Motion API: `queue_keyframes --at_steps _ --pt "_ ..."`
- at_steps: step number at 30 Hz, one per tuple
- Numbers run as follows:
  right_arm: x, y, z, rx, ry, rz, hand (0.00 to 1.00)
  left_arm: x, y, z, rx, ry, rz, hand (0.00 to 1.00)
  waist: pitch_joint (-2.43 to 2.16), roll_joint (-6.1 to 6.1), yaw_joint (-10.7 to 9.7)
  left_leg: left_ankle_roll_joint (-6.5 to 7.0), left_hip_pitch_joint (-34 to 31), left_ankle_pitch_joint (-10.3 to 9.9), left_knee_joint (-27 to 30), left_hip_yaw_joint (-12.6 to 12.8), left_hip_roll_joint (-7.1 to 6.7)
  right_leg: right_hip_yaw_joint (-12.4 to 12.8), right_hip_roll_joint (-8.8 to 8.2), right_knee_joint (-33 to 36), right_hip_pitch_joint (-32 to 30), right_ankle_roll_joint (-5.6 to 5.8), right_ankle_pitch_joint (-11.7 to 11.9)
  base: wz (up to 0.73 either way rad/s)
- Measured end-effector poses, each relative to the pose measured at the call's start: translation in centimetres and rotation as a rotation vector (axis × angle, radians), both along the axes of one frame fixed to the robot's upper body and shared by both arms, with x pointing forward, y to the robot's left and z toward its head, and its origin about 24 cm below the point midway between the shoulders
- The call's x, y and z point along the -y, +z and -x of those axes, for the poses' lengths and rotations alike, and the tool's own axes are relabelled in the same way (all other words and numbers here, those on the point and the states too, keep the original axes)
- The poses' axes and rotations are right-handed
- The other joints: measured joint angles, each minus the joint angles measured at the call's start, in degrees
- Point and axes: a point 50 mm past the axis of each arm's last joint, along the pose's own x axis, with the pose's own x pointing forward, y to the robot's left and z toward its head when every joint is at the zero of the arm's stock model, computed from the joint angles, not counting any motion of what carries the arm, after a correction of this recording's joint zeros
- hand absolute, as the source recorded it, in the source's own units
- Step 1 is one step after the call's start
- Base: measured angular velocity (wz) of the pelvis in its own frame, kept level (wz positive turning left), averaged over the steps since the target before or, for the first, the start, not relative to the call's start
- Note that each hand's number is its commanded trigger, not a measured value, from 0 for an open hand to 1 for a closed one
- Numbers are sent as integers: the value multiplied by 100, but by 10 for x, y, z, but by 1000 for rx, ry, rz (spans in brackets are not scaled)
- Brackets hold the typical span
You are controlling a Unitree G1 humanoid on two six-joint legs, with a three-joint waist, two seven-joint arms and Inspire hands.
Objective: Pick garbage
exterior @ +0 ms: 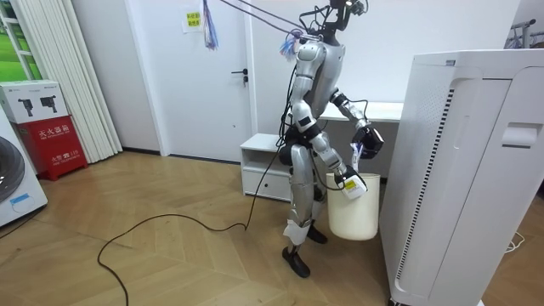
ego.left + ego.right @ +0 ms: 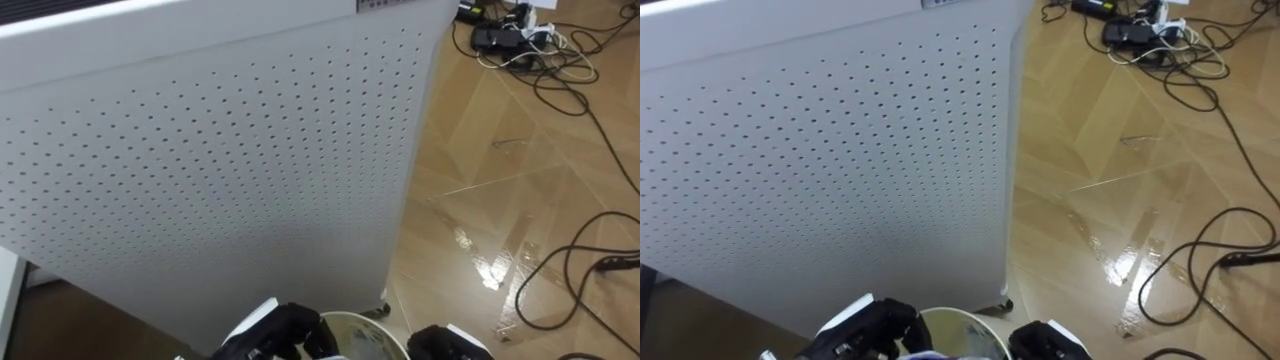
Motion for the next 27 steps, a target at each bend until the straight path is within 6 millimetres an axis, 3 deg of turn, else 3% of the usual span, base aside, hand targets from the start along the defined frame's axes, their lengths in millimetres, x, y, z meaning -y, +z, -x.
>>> queue_keyframes --at_steps 27 --pt "6 -8 12 -41 -36 -16 100 -5 -10 8 -88 -60 -46 0 -84 4 3 -2 308 0 -65 1 0 -6 47 -113 329 -4 5 0"
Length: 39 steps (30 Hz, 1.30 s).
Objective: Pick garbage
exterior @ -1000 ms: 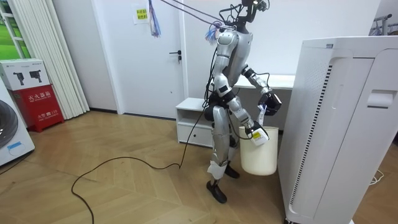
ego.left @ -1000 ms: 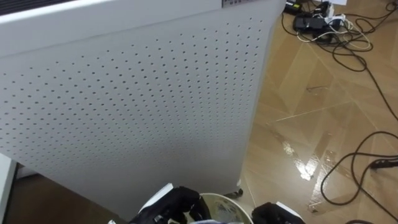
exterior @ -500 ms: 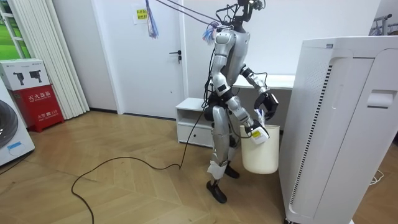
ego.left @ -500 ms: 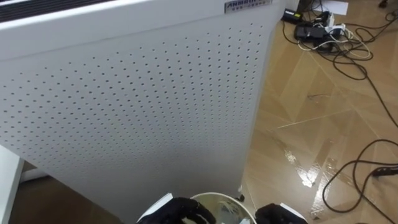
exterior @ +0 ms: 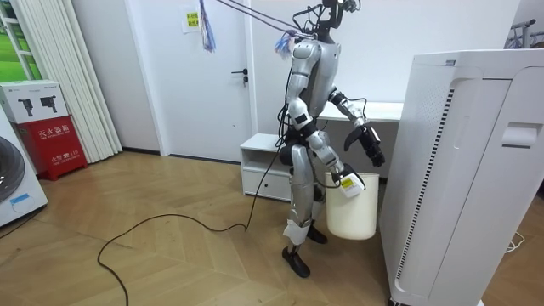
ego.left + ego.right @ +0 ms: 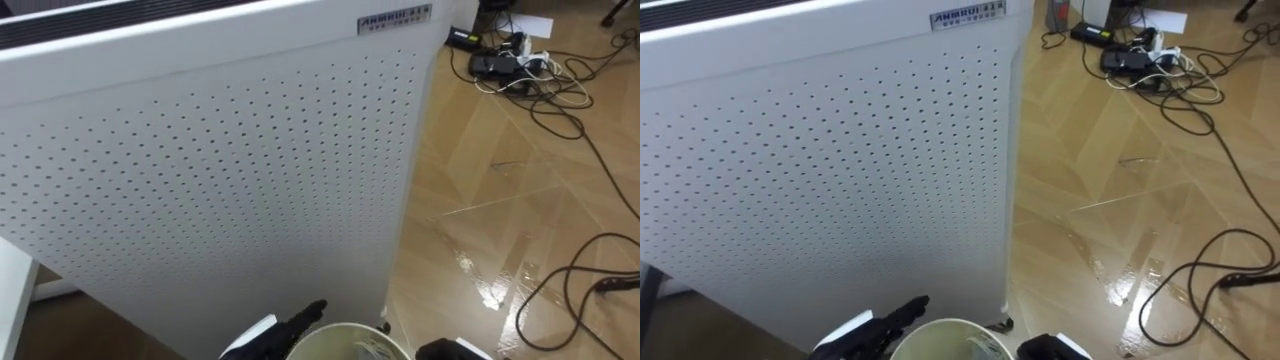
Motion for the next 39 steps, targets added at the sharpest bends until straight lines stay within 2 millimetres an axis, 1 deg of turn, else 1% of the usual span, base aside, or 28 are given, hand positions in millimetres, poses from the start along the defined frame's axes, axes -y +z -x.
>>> queue_keyframes --at_steps 2,3,5,7,8,10,11,12,13,14,16,17,19,20,22,23,25,26,27,29,30,31,32,33,34,35,37,39 --pt "0 -1 2 -3 0 -3 100 0 -3 4 -25 -3 3 0 -1 -8 -24 0 94 0 -44 6 4 0 12 -24 92 2 -1 -2" --pt "0 -2 5 -7 -1 -6 100 0 -5 7 -38 -8 6 0 -10 -22 -8 0 197 0 -99 27 7 11 42 -57 164 6 -3 -8" --pt "0 -2 6 -12 0 -9 100 0 -8 11 -52 -9 8 0 -18 -35 -17 0 356 0 -183 57 13 21 37 -130 289 13 -7 -7" --pt "0 -4 9 -19 -13 -22 100 0 -10 15 -67 -5 12 0 -46 -64 -92 0 509 1 -263 55 20 20 52 -220 459 34 -11 0" --pt "1 -5 11 -23 -20 -28 100 -1 -11 16 -72 -4 13 0 -49 -73 -104 -1 556 1 -289 54 25 26 61 -252 507 41 -6 0" --pt "4 -8 17 -39 -48 -38 100 -3 -15 20 -106 4 14 0 -94 -121 -153 -1 713 13 -409 59 29 30 119 -366 644 60 9 -2" --pt "5 -9 20 -44 -55 -39 100 -4 -16 22 -117 8 12 0 -95 -125 -174 -1 767 13 -438 56 38 31 141 -425 712 70 23 -7" --pt "7 -12 26 -60 -75 -49 100 -6 -20 29 -139 21 17 0 -114 -156 -189 1 897 14 -523 79 44 34 149 -478 814 73 29 -7" --pt "10 -15 33 -76 -104 -58 100 -7 -24 36 -162 31 19 0 -122 -179 -199 1 1028 14 -596 104 49 34 157 -538 933 81 27 -10" --pt "12 -16 37 -84 -120 -60 100 -8 -26 39 -175 38 23 0 -122 -185 -205 1 1098 14 -632 112 51 36 162 -573 994 87 27 0" --pt "21 -24 54 -124 -184 -53 100 -15 -38 53 -245 94 38 0 -123 -186 -272 1 1332 14 -743 146 71 34 220 -801 1288 133 59 0" --pt "22 -26 58 -133 -197 -52 100 -18 -42 57 -263 113 34 0 -124 -190 -275 1 1390 14 -792 169 81 43 239 -840 1330 138 63 -12" --pt "26 -31 68 -159 -238 -47 100 -31 -54 71 -323 211 33 0 -123 -215 -287 1 1498 13 -874 258 106 106 260 -886 1397 136 65 -18" --pt "30 -36 76 -194 -268 -41 100 -40 -63 81 -369 295 36 0 -121 -230 -300 1 1583 13 -917 299 120 160 294 -915 1470 138 67 -16" --pt "42 -48 103 -278 -375 -36 100 -58 -79 104 -460 483 46 0 -122 -237 -289 0 1763 13 -994 401 136 206 323 -1008 1634 145 66 -16" --pt "43 -49 108 -290 -396 -33 100 -63 -83 111 -480 531 43 0 -121 -238 -286 0 1802 13 -1015 431 142 233 331 -1016 1655 148 64 -20" --pt "50 -55 120 -328 -494 -22 100 -81 -94 131 -545 704 23 0 -113 -253 -283 0 1876 12 -1021 488 154 314 349 -1027 1691 144 59 -21" --pt "51 -56 123 -335 -519 -25 100 -84 -96 135 -557 743 29 0 -106 -266 -291 -1 1884 12 -1022 494 155 314 349 -1029 1697 142 58 -8" --pt "54 -58 129 -350 -561 -33 100 -89 -99 141 -580 820 49 0 -99 -284 -301 -1 1891 12 -1023 519 158 313 352 -1038 1708 141 57 0" --pt "56 -61 138 -375 -631 -53 100 -93 -103 150 -605 925 86 0 -103 -302 -313 -2 1904 12 -1024 534 164 309 360 -1048 1727 141 57 0" --pt "57 -63 144 -395 -667 -64 100 -95 -106 158 -629 992 103 0 -103 -304 -309 -2 1934 11 -1024 542 168 316 367 -1058 1755 140 58 0" --pt "56 -66 152 -423 -709 -73 100 -97 -110 164 -653 1048 110 0 -67 -370 -315 -11 1986 5 -1028 548 177 318 383 -1117 1826 140 58 0" --pt "55 -68 156 -438 -728 -80 100 -97 -111 167 -662 1070 109 0 -74 -367 -312 -29 2010 -13 -1027 556 189 320 394 -1131 1850 139 58 0" --pt "53 -70 162 -455 -758 -95 100 -97 -113 171 -681 1099 103 0 -69 -360 -304 -54 2063 -70 -1031 559 219 332 430 -1135 1883 133 54 -6" --pt "51 -72 165 -467 -785 -109 100 -95 -116 177 -705 1124 97 0 -73 -342 -300 -53 2091 -115 -1037 558 238 348 451 -1113 1883 127 39 -6" --pt "51 -72 166 -468 -801 -116 100 -94 -117 180 -717 1134 93 0 -87 -329 -301 -46 2096 -147 -1043 558 252 347 461 -1106 1883 126 34 -4" --pt "49 -74 171 -483 -842 -130 100 -93 -119 185 -739 1170 85 0 -105 -344 -307 -48 2100 -155 -1043 558 255 349 469 -1099 1884 126 33 0" --pt "45 -76 179 -514 -883 -148 100 -93 -122 192 -772 1211 70 0 -136 -359 -308 -48 2127 -155 -1048 557 260 353 477 -1107 1912 122 36 0"
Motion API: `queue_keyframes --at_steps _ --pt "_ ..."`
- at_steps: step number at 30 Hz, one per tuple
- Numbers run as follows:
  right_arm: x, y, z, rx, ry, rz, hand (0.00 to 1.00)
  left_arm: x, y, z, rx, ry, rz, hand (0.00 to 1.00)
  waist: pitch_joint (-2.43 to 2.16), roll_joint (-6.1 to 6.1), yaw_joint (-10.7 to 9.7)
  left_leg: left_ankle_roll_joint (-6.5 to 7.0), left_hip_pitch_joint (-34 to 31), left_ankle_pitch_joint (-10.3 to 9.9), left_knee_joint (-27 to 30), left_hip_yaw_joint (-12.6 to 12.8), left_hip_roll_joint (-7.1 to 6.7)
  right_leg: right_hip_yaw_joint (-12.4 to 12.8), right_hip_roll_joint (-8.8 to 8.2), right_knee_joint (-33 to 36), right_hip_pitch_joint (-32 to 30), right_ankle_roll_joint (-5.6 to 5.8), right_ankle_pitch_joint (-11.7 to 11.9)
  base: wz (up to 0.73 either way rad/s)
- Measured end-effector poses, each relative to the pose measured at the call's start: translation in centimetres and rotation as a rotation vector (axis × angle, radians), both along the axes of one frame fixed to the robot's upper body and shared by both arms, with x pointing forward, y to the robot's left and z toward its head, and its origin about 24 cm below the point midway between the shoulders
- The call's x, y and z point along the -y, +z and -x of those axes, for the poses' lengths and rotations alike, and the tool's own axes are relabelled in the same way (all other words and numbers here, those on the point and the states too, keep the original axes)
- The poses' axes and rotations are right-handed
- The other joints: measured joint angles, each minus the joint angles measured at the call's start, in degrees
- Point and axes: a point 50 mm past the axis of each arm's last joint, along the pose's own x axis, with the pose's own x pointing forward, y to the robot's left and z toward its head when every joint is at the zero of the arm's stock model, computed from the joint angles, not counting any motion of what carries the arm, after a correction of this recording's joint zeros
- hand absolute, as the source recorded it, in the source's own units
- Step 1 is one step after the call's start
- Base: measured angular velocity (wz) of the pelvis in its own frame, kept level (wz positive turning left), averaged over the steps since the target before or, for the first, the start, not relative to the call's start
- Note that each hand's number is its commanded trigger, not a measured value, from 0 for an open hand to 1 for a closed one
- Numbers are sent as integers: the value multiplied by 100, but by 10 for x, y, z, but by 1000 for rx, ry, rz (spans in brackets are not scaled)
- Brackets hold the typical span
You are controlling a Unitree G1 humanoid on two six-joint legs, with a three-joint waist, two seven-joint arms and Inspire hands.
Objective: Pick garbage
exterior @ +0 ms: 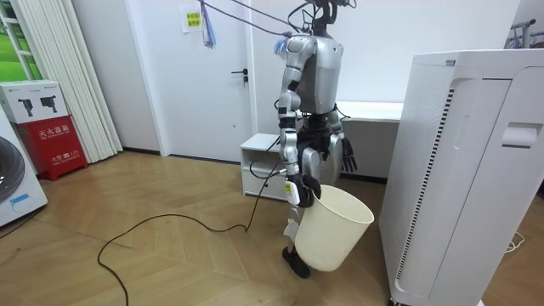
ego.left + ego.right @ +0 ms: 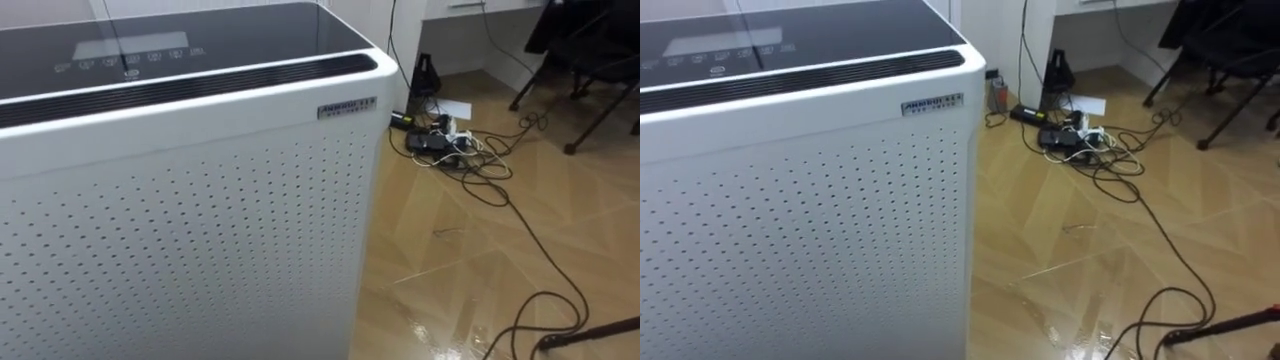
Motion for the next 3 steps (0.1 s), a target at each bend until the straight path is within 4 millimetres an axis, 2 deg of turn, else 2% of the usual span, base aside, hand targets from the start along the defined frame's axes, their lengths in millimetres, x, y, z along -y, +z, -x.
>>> queue_keyframes --at_steps 3 --pt "-3 -2 5 -24 -27 -9 100 4 -3 3 -32 44 1 0 -2 7 -5 0 97 0 -51 29 6 22 9 -19 68 0 0 -3"
